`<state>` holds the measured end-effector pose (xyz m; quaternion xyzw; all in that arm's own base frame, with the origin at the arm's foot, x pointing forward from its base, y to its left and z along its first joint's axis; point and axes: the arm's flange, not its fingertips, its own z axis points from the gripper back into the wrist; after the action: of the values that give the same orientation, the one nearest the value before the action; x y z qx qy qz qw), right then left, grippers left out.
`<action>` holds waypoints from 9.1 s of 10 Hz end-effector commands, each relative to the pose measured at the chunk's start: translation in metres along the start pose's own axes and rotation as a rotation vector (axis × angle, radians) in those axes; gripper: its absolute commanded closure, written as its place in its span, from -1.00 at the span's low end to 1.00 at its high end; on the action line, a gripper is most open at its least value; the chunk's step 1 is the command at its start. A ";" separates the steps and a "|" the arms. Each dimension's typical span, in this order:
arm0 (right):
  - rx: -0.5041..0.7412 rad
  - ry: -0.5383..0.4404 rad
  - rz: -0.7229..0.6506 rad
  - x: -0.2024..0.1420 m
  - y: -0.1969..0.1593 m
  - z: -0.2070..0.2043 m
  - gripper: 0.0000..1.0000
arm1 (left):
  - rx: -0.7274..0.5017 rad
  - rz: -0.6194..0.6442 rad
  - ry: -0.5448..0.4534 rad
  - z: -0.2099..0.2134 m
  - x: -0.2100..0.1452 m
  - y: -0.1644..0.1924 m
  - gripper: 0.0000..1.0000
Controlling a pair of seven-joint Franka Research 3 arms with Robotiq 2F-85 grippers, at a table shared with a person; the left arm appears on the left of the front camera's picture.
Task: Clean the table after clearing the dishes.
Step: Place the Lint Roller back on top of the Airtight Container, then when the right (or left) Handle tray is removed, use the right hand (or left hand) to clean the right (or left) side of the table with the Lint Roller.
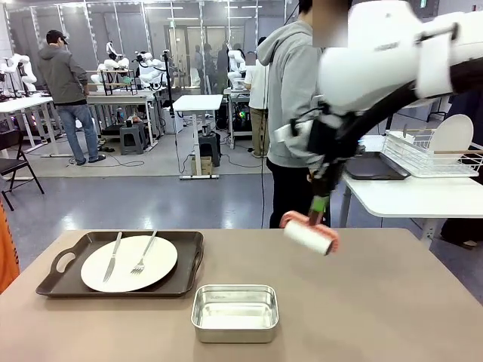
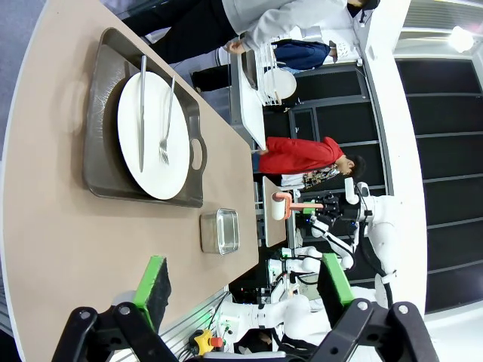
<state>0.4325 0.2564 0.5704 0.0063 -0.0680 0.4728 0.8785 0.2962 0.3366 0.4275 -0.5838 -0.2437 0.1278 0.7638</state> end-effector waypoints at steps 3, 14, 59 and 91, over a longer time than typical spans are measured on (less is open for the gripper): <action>0.039 0.085 0.425 0.065 0.083 -0.022 0.59 | -0.008 -0.011 0.000 0.003 -0.001 -0.001 -1.00; 0.058 0.115 0.543 0.090 0.112 -0.058 0.59 | -0.008 -0.011 0.000 0.003 -0.001 -0.001 -1.00; 0.121 0.105 0.604 0.156 0.045 -0.139 -1.00 | -0.008 -0.011 0.000 0.003 -0.001 -0.001 -1.00; 0.823 -0.849 -0.977 -0.449 -0.235 -0.119 -1.00 | -0.008 -0.011 0.000 0.003 -0.001 -0.001 -1.00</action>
<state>0.4052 -0.2541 0.3995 0.5505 -0.2069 -0.0095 0.8087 0.2961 0.3367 0.4272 -0.5839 -0.2436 0.1279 0.7638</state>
